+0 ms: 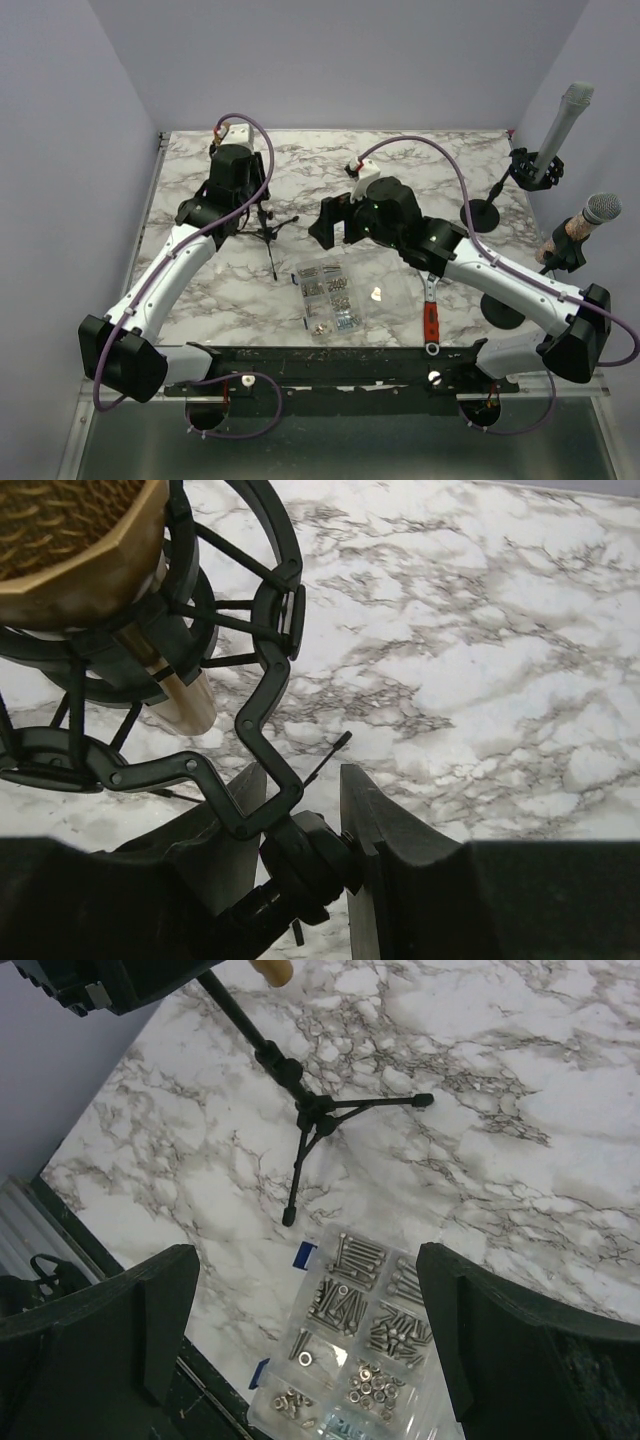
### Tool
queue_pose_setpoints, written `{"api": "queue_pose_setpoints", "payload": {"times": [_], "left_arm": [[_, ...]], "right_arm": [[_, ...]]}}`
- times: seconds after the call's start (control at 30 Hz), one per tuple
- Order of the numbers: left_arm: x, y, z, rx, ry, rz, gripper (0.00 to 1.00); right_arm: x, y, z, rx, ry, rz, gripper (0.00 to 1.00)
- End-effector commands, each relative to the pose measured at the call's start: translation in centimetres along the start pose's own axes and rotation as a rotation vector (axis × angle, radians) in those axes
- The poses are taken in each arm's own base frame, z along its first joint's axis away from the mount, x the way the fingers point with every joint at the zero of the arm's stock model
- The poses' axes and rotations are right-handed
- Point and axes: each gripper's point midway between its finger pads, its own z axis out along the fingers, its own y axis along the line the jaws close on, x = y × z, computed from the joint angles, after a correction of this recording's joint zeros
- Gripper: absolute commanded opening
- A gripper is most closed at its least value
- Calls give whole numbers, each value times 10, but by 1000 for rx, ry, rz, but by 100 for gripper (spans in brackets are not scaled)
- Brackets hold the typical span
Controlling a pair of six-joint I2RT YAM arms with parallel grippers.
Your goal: Remove the microphone from the stand
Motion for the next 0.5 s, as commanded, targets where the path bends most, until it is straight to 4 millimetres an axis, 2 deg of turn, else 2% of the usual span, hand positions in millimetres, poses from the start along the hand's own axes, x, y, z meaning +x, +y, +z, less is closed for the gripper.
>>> {"api": "queue_pose_setpoints", "payload": {"times": [0.0,0.17,0.2,0.27,0.3,0.47], "left_arm": [[5,-43,-11,163,19,32,0],[11,-56,-14,209,38,63,0],[12,-57,-14,217,40,64,3],[11,-58,-17,231,39,65,16],[11,-59,-18,237,37,69,27],[5,-59,-27,256,-1,80,66]], "right_arm": [[-10,11,11,-4,-35,4,100],[-3,15,21,-8,-21,4,100],[-2,15,23,-7,-19,4,100],[0,16,26,-8,-15,6,100],[0,16,27,-10,-16,8,100],[0,18,29,-15,-19,12,100]]}}
